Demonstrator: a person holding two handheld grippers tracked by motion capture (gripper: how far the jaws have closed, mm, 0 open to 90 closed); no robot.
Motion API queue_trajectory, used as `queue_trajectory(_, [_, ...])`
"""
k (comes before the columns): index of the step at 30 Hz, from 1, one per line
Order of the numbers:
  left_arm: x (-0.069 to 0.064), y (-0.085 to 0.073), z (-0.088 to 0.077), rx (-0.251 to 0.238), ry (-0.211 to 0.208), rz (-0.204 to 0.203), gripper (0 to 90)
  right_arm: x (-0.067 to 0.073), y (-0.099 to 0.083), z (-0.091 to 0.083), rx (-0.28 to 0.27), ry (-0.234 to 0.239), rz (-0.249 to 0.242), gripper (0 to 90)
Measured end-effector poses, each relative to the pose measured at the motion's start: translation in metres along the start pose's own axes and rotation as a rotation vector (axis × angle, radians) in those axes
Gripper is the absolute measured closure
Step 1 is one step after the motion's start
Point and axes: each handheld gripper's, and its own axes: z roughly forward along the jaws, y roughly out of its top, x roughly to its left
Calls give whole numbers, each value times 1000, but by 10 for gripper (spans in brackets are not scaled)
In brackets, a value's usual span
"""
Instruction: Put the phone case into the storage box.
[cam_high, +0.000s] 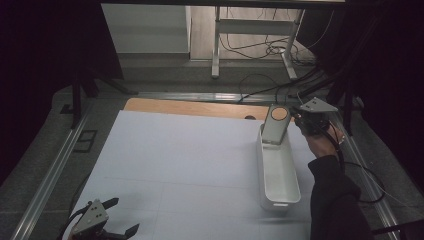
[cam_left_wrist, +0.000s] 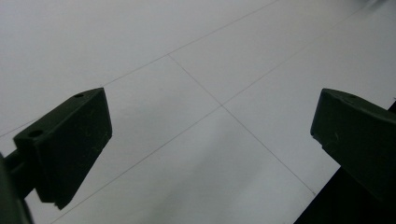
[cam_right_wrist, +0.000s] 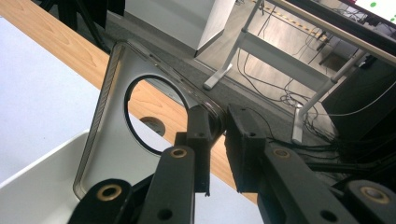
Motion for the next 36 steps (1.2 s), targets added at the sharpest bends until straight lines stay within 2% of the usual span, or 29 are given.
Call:
queue_trajectory(21, [0, 0, 0, 2, 2, -3, 0, 13, -16, 13, -13, -25, -33, 789])
queue_trajectory(36, [-1, -1, -1, 5, 5, -4, 0, 16, -16, 16, -24, -50, -5, 743])
